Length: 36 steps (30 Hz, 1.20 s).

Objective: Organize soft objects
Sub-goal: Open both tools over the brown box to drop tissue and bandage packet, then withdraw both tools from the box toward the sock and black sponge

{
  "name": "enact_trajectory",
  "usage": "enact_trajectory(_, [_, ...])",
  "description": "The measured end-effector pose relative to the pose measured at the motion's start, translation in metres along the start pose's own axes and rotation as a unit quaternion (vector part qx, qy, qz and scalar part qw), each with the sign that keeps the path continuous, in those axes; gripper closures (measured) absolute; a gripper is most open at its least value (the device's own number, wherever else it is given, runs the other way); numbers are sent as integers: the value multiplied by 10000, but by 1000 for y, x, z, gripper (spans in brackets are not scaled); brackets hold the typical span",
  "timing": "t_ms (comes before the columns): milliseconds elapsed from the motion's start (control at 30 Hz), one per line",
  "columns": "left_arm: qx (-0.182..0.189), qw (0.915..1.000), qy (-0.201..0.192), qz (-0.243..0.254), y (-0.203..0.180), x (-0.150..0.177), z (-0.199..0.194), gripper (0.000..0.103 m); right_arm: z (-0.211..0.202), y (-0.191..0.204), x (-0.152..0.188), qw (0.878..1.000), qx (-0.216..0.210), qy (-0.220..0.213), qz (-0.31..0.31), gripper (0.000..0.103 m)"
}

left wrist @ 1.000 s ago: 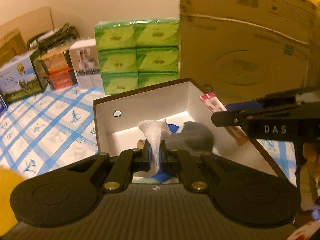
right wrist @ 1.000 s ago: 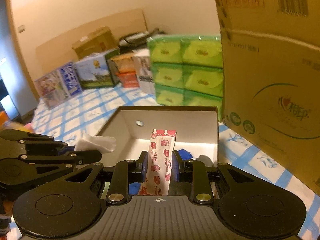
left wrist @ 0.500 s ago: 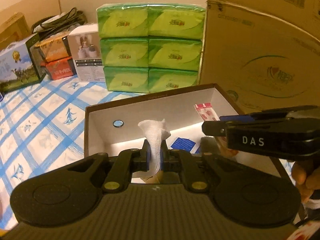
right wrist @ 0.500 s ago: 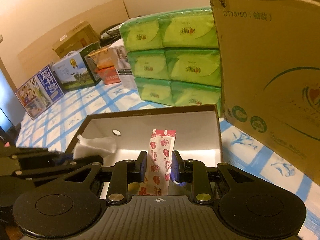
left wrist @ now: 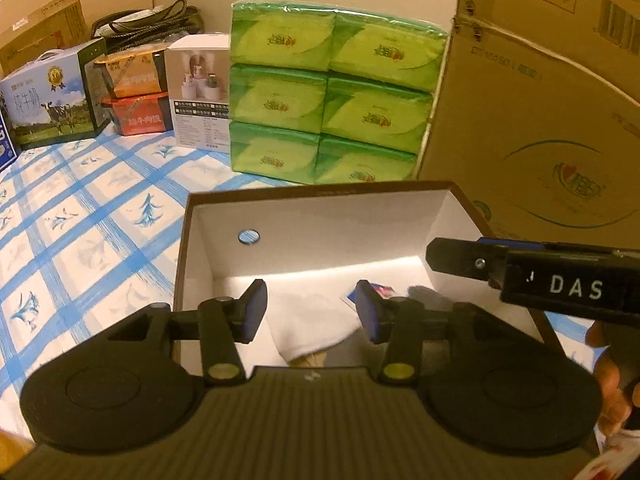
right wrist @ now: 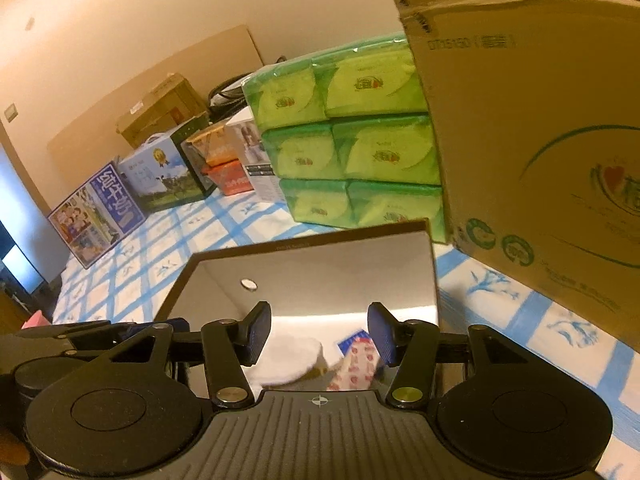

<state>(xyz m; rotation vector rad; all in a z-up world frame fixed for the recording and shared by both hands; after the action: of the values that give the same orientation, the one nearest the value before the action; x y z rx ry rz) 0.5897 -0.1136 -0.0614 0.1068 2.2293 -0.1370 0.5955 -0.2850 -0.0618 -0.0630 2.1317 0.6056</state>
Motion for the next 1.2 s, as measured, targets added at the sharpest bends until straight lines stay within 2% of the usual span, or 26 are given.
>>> enact_trajectory(300, [356,9994,-28,-39,-10,14,-40,58,-64,-3,12,9995,-117,-267,153,49])
enact_trajectory(500, [786,9967,-170,-143,-15,33,-95,58,-121,9,23,9975,-259,-551,372,48])
enact_trajectory(700, [1042,9935,-364,-282,-14,52,-151,58,-171,37,42,9962,-305,-707,403,47])
enact_trajectory(967, [1091,9920,-617,-165,-7,81,-231,56,-226,79,86,9949,-228,-858,480,43])
enact_trajectory(1200, [1017,9908,-766,-460,13,118,-289,56,-256,107,127,9924,-286,-871,815,41])
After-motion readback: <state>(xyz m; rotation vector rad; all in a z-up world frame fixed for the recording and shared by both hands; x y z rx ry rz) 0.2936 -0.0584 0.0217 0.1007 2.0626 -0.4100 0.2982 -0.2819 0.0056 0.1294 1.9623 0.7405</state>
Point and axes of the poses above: each gripper's, at about its wrist camera, not at the fingertips, and z roughly the way its jaws point, y to its left, x to its underside, the point moved 5 cm from there along z, roughly the way its jaws point, and after that the axes turned 7 degrees about -y, right-handed, at the moved point
